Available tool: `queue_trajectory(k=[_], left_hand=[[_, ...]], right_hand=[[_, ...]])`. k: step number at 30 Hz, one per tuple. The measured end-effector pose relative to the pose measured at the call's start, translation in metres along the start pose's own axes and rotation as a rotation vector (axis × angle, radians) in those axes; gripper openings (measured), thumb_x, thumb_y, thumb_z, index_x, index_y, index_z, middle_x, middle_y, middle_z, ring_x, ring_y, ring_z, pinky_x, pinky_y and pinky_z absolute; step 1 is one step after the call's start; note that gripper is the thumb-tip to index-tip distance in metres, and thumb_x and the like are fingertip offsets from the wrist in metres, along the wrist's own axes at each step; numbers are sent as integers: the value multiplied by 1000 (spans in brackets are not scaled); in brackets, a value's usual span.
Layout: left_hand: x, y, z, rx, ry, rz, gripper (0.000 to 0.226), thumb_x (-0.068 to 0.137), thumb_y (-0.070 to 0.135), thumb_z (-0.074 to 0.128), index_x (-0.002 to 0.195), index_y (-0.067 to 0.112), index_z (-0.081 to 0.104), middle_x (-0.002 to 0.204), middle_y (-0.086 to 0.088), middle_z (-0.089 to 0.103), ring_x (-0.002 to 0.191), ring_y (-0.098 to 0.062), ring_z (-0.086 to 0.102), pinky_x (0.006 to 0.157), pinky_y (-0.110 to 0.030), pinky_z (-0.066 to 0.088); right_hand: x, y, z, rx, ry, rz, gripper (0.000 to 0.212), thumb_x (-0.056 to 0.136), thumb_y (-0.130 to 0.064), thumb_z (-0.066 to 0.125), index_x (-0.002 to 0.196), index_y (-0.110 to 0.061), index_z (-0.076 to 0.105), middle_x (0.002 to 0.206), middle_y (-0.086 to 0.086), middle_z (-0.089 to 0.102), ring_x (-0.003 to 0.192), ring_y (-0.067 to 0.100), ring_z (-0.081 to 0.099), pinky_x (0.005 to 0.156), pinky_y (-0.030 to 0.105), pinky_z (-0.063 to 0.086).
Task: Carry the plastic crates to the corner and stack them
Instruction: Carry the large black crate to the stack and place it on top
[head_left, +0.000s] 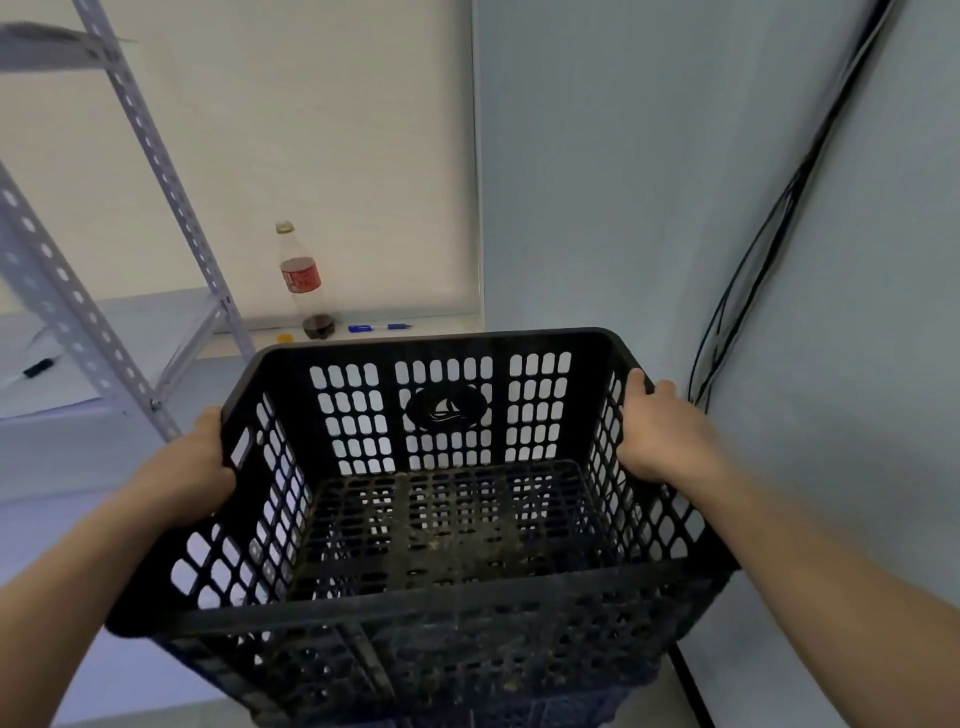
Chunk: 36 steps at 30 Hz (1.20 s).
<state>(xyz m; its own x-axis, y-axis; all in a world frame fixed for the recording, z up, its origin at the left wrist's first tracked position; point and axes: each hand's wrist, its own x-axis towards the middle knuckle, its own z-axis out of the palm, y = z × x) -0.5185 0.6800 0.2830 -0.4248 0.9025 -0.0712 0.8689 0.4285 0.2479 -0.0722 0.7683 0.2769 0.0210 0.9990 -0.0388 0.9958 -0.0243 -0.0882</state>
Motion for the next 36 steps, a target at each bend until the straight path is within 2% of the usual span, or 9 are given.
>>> queue_trajectory(k=[6, 11, 14, 17, 20, 24, 33, 36], left_hand=[[4, 4, -2, 4, -1, -7, 51, 83, 2, 58, 128, 9, 34, 100, -20, 61, 88, -36, 58, 79, -41, 48], [-6, -3, 0, -44, -3, -4, 49, 83, 1, 57, 126, 11, 35, 98, -20, 62, 86, -37, 61, 76, -41, 50], [-5, -1, -1, -53, 8, -17, 48, 84, 1, 57, 126, 11, 35, 101, -21, 61, 89, -39, 61, 80, -44, 52], [-4, -3, 0, -62, 7, -15, 47, 84, 0, 58, 125, 10, 36, 104, -25, 62, 91, -41, 61, 82, -47, 52], [-7, -4, 3, -88, 8, -20, 48, 84, 1, 59, 125, 11, 37, 105, -24, 63, 90, -40, 61, 80, -45, 51], [-15, -4, 5, -117, 1, -31, 48, 84, 1, 60, 125, 13, 37, 105, -23, 62, 90, -40, 61, 80, -43, 51], [-18, -1, 2, -91, -1, -38, 50, 83, 1, 59, 127, 12, 37, 108, -23, 62, 95, -40, 61, 84, -47, 52], [-17, -2, 4, -77, 11, -39, 53, 84, 3, 59, 131, 12, 36, 113, -24, 63, 97, -41, 60, 86, -47, 51]], right_hand=[[7, -3, 0, -5, 14, -6, 79, 90, -13, 58, 157, -9, 15, 131, 20, 43, 90, 33, 57, 69, 39, 48], [0, 2, 4, -31, 14, -8, 79, 89, -13, 60, 155, -11, 17, 127, 19, 45, 94, 35, 62, 71, 42, 54], [6, -3, 0, -35, 31, -18, 77, 90, -14, 60, 155, -10, 20, 126, 19, 46, 95, 35, 62, 74, 42, 55], [11, -4, 0, -39, 25, -22, 74, 91, -14, 58, 155, -8, 21, 126, 20, 47, 97, 36, 62, 73, 41, 52], [16, 0, 0, -41, 36, -26, 70, 91, -10, 57, 153, -8, 24, 122, 19, 48, 98, 38, 62, 70, 40, 49], [18, 3, 2, -35, 49, -37, 63, 90, -9, 57, 147, -10, 29, 114, 16, 47, 85, 32, 54, 67, 40, 47], [14, 6, 5, -111, 31, -41, 82, 90, -10, 56, 158, -10, 11, 132, 21, 43, 99, 36, 60, 68, 39, 48], [13, 6, 5, -105, 24, -32, 83, 89, -12, 58, 159, -11, 11, 133, 20, 43, 103, 37, 61, 69, 40, 48]])
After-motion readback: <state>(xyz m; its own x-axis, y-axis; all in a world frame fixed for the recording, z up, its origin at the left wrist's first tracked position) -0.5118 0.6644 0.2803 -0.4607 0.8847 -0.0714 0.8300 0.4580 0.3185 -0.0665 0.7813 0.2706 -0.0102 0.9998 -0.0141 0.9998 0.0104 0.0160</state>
